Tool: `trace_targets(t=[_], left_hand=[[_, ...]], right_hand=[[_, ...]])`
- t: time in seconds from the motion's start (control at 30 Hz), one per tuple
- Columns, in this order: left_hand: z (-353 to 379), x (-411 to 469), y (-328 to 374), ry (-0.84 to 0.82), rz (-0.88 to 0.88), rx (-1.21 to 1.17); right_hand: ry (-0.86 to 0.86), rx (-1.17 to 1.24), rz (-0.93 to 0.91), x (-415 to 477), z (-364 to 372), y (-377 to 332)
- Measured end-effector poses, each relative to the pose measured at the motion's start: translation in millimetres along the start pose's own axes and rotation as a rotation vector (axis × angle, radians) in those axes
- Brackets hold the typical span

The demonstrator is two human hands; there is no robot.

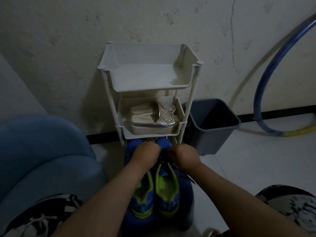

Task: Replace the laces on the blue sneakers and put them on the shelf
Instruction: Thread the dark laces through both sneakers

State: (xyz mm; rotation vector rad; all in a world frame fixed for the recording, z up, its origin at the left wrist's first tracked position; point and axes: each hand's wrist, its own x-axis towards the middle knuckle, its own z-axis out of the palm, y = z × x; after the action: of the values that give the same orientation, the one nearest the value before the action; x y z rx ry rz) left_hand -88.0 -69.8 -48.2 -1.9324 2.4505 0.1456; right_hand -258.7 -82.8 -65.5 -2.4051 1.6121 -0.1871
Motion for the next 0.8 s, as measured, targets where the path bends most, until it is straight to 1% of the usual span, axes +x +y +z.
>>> trace_targets(t=[0.07, 0.17, 0.27, 0.37, 0.47, 0.6, 0.7, 0.8], left_hand=[[-1.0, 0.6, 2.3, 0.013, 0.022, 0.025], [-4.6, -0.5, 3.8, 0.031, 0.012, -0.034], [-6.6, -5.2, 0.8, 0.023, -0.063, -0.151], [-5.2, -8.5, -4.8, -0.032, -0.118, -0.243], [-1.6, -7.8, -13.1, -0.076, -0.091, -0.311], [-1.6, -2.5, -17.4, 0.000, -0.113, -0.435], [1.5, 4.6, -18.0, 0.014, -0.020, -0.327], [2.7, 8.8, -11.2, -0.019, 0.056, -0.099]], right_hand=[[-0.005, 0.077, 0.018, 2.0, 1.3, 0.4], [-0.020, 0.205, 0.106, 1.6, -0.2, 0.3], [-0.003, 0.340, 0.210, -0.9, -1.4, 2.1], [-0.022, 0.373, 0.262, -2.3, -3.4, 4.9], [-0.077, 0.365, 0.254, -1.3, -1.1, 7.0], [-0.020, 0.322, 0.163, 1.6, -1.1, 10.3], [-0.015, 0.193, 0.030, 6.4, 0.5, 11.6], [0.013, 0.042, -0.021, 10.1, 2.5, 10.7]])
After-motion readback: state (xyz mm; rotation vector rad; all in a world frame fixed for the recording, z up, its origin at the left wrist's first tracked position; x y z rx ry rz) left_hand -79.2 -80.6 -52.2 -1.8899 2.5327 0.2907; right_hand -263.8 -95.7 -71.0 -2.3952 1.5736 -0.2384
